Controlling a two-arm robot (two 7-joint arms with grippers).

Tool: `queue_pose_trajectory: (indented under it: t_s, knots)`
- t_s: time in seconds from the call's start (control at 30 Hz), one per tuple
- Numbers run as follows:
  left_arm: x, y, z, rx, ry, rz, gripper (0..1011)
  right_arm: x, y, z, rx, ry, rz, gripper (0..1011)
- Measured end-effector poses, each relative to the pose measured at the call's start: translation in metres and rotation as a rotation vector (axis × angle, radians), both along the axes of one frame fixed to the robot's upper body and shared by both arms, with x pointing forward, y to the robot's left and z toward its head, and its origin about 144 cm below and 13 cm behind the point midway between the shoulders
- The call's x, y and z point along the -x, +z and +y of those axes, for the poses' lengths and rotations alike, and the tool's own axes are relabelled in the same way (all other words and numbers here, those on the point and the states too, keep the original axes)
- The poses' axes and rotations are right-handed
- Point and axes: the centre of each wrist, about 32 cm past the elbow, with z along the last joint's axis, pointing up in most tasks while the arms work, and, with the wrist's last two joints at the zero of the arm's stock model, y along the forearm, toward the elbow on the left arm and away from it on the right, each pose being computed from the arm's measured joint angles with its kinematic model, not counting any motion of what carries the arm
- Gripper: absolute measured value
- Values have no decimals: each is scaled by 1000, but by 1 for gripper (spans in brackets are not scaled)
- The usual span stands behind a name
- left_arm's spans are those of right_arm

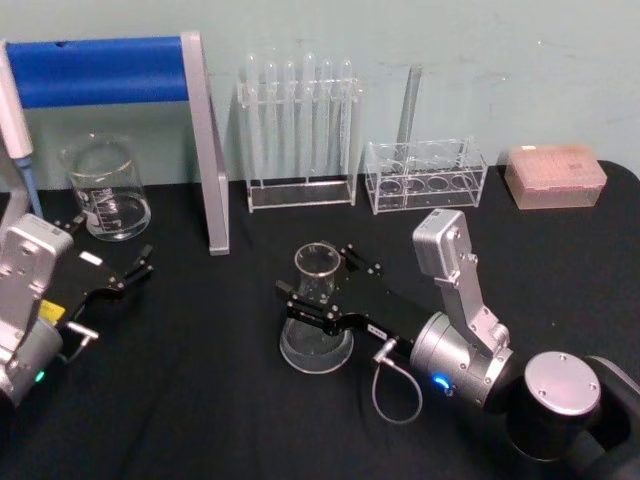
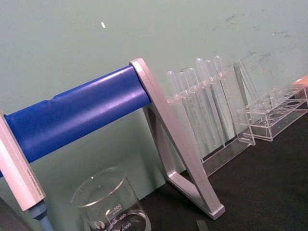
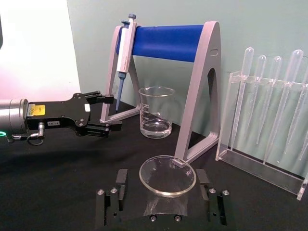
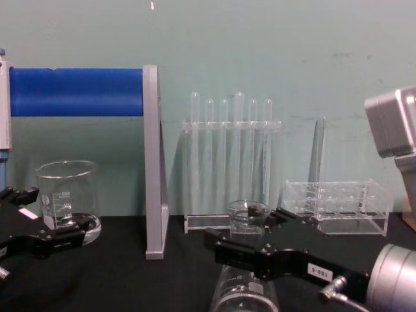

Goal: Grasp the erlenmeyer flask with one hand, shake it three times, then place it back.

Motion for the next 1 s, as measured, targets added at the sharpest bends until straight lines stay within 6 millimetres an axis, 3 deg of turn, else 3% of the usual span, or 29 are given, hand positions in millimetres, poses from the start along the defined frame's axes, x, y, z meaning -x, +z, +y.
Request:
queue_pose_trajectory:
  t_s: [0.17,0.57,1.0]
  knots:
    - [0,0,0,0,0,0,1001,0,0,0,0,0,0,1003]
    - [0,0,0,0,0,0,1001,0,0,-1,-1,2,2,1003]
    - [0,0,0,0,0,0,1001,15,3,-23,0,43,23,1003]
